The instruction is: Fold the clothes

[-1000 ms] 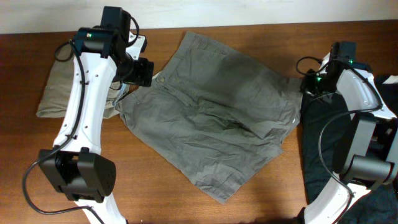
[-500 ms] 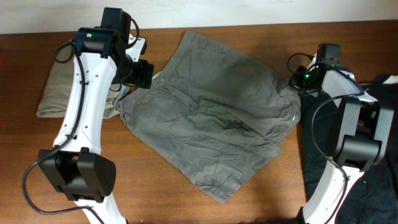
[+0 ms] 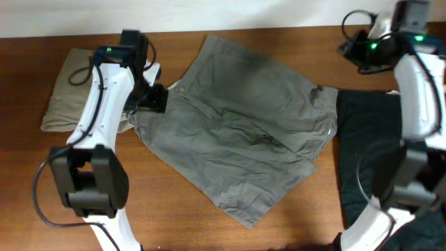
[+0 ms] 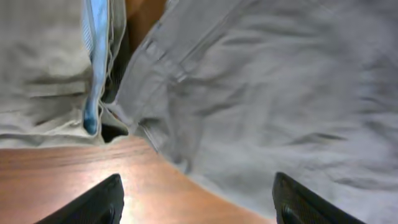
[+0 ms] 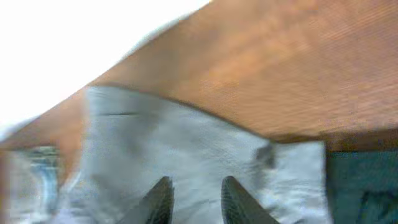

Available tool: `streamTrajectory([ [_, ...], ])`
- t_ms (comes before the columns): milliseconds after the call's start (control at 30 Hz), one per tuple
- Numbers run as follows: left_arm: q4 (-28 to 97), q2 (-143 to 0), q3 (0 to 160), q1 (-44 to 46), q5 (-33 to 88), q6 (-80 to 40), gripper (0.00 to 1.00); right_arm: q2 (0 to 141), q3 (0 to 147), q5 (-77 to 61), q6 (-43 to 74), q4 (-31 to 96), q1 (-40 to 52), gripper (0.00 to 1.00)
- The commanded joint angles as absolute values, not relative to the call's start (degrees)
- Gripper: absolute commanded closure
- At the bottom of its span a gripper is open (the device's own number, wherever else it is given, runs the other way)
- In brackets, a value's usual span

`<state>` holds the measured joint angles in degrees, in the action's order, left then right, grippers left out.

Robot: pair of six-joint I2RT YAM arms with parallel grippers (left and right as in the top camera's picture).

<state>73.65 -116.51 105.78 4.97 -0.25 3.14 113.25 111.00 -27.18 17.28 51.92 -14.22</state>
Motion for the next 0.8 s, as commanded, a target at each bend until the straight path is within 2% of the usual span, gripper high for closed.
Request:
streamTrajectory([
  [0,70.24,-118.78,98.43,1.45,-1.32,2.11,0.24,107.42,112.36,-33.63,15.0,55.18,-14.13,0.48],
  [67,66.72,-119.2,94.76,-0.47,-1.34,2.13,0.23,106.0,112.36,-34.5,13.41,58.92,-13.5,0.44],
  [133,62.37,-119.68,90.26,-2.63,-0.84,2.13,0.23,106.13,112.36,-34.48,12.12,61.8,-12.86,0.44],
  [333,57.69,-121.97,83.72,-3.38,6.11,2.15,0.4,106.13,112.33,-33.87,10.72,63.24,-11.97,0.44],
  [400,57.04,-121.99,82.67,-3.38,6.26,2.13,0.59,106.13,112.33,-33.87,10.72,63.26,-11.97,0.44],
  [433,58.06,-121.99,82.63,-3.38,6.48,2.13,0.81,106.13,112.33,-33.87,10.72,63.26,-11.97,0.44],
  [467,59.66,-121.99,82.65,-3.38,6.46,2.13,0.94,106.13,112.33,-33.85,10.7,63.26,-11.97,0.43],
  [500,62.65,-121.99,82.65,-3.44,6.48,2.11,0.99,106.13,112.31,-33.43,10.72,63.26,-11.97,0.43],
  [600,73.45,-121.97,82.65,-3.84,6.2,1.83,1.0,106.39,111.96,-27.24,10.74,63.31,-11.94,0.43],
  [767,83.24,-121.69,82.65,-5.1,6.22,-0.47,0.99,107.83,107.46,-24.73,10.72,63.4,-11.94,0.43],
])
